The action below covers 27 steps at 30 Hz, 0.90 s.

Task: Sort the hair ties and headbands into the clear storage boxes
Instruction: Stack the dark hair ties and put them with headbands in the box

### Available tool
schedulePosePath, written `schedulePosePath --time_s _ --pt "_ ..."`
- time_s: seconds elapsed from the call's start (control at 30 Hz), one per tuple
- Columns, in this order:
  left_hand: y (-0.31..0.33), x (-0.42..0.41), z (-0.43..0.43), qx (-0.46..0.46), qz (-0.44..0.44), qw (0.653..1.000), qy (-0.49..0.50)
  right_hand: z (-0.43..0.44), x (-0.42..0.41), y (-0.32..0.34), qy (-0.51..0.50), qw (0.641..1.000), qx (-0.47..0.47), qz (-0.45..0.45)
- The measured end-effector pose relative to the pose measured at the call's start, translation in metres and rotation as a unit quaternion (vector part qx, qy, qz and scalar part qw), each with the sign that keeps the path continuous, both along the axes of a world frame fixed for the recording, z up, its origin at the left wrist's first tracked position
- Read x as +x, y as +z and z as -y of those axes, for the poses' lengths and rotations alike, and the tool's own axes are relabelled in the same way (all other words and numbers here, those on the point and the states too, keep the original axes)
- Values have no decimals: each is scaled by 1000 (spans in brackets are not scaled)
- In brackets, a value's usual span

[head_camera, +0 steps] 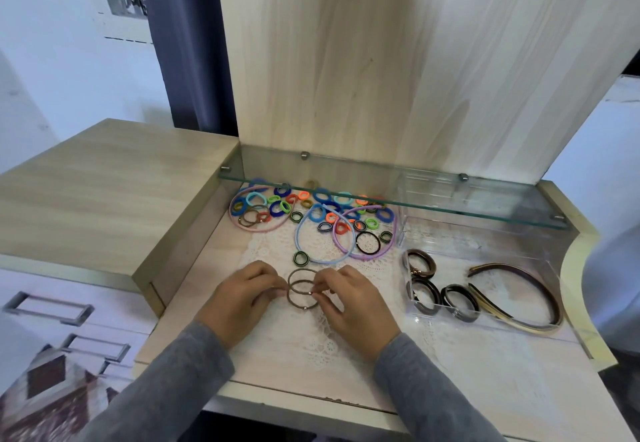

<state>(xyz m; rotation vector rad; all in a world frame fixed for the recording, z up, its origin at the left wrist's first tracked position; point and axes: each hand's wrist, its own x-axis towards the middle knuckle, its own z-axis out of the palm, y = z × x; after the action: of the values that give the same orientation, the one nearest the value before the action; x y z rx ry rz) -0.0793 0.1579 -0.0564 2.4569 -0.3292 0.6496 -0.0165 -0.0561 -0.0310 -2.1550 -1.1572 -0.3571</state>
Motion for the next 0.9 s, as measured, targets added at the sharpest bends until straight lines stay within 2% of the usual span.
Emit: schedulePosePath --time_s 0.2,0.4,0.53,0.6,0.7,0.9 --pt "7 9 -14 -27 13 992 120 -2 -1 -9 8 1000 -23 1" --pt "3 27 -23 -21 -36 974 224 0 -9 -4 -3 999 -32 -31" --pt "8 48 -27 -15 -89 959 267 0 10 12 -66 998 -10 -8" --pt "13 60 -30 -13 -128 950 284 0 28 19 -136 989 -50 5" --pt "22 74 -33 7 -169 932 321 -3 49 30 -241 953 -180 -17" --pt "36 93 -43 46 -196 918 343 -13 71 42 -301 906 -292 -63"
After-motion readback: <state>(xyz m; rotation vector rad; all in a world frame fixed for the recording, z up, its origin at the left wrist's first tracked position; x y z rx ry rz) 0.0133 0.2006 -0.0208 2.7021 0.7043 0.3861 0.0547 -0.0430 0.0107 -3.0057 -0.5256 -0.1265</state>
